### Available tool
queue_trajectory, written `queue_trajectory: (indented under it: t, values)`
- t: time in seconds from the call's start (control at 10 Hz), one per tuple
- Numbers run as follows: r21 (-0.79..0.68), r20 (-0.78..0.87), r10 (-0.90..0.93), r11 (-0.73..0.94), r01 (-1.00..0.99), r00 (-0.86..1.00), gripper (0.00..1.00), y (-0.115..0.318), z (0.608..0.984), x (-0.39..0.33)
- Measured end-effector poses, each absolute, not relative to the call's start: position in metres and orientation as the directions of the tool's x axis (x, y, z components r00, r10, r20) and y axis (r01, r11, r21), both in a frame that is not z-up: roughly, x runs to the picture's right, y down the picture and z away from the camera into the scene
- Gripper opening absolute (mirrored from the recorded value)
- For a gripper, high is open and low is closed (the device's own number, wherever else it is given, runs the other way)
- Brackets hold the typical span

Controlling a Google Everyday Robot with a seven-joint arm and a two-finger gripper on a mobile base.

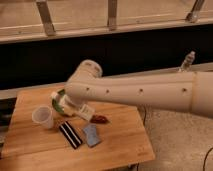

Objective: Place the bottle in the ceramic bowl

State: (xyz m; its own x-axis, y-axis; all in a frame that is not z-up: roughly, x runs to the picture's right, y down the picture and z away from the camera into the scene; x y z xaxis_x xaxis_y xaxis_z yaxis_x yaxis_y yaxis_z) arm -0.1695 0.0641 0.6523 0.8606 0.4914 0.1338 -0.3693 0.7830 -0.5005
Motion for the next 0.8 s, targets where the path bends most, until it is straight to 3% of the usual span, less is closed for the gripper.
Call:
queue_trajectory:
  t: [0.4,0.8]
  values:
    - [-0.506,0.17,0.383,0.825,-0.252,0.908,0.0,0.019,0.687,-0.255]
    - [-0.52,0.186,0.326,0.833,-0.189,0.927,0.0,-0.011,0.735,-0.296]
